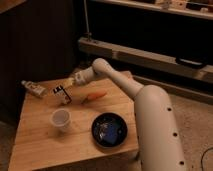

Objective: Knock the eraser over

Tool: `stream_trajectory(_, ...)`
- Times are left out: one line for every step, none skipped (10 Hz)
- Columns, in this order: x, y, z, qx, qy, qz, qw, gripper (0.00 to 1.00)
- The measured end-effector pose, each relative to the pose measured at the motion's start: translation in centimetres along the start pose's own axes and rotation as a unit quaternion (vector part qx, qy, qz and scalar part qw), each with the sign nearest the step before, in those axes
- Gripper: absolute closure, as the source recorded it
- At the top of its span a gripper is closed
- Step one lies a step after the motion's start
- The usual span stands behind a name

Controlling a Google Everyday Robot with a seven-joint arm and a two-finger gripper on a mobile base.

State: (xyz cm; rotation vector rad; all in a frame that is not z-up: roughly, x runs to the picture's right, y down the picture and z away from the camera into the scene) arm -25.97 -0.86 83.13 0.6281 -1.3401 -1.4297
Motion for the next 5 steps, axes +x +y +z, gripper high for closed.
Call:
stream_trajectory(-0.7,-1.6,0.9,0.012,-0.017,-0.007,0.9998,1.0)
stream_trajectory(-1.9,-3.2,2.0,0.021,-0.04,-0.015,0.9989,1.0)
stream_trajectory(-3.3,-4.8,3.1,0.022,-0.05,-0.022,0.9982,1.0)
stream_trajectory(-3.8,-5.4,3.4,0.021,-0.05,-0.023,0.9983,1.0)
stream_trajectory(-4.3,-5.8,3.8,0.019,-0.051,-0.023,0.9983,0.97)
